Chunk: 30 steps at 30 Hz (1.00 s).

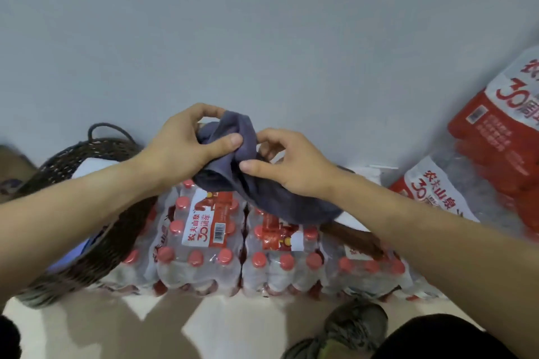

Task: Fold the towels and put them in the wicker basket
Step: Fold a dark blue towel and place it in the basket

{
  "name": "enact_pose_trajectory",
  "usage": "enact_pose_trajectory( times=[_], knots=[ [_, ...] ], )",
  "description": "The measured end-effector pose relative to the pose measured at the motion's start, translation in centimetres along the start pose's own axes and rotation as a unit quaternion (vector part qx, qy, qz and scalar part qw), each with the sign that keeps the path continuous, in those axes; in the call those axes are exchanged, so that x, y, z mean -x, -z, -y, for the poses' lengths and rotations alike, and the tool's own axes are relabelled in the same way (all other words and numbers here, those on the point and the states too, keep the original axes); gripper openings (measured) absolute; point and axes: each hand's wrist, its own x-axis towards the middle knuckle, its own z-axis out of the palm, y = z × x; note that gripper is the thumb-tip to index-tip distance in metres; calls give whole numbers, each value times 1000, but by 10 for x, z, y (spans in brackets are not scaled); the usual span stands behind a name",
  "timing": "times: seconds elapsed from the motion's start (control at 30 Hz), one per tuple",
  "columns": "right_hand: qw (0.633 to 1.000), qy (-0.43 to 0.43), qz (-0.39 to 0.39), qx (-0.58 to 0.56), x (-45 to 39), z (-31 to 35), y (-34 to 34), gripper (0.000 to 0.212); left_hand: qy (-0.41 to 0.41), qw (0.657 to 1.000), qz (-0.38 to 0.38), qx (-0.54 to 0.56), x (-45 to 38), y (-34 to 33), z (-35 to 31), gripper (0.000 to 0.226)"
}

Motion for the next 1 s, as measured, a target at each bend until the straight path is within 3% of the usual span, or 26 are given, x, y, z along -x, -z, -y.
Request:
enact_pose_trajectory(
  times=[0.1, 0.23, 0.33, 0.47, 0.53, 0.67, 0.77, 0.9, 1.0],
  knots=[
    [998, -5, 67, -9, -12, 9, -31, 11, 27, 999, 31, -32, 24, 32, 25, 36],
    [990, -67, 99, -72, -20, 21, -65, 30, 59, 997, -50, 10, 48, 60, 64, 52],
    [991, -82, 77, -76, -24, 29, -78, 32, 104, 986, -77, 108, 56, 73, 80, 60],
    [991, -102, 54, -64, -26, 42, -70, 26, 91, 974, -72, 193, 52, 79, 76, 29],
    [992, -106, 41, -53, -27, 52, -62, 25, 91, 968, -62, 226, 50, 85, 73, 29],
    [992, -122, 38, -15, -27, 66, -57, 14, 67, 968, -38, 238, 51, 93, 71, 26],
    [992, -97, -36, 66, -16, 69, -73, 20, 62, 968, -55, 236, 54, 86, 71, 28],
    [992, -87, 64, -64, -12, 81, -102, 50, 64, 975, -15, 211, 60, 75, 72, 37],
    [988, -113, 25, -103, -22, 82, -107, 37, 50, 977, -5, 208, 62, 70, 68, 31]
  ],
)
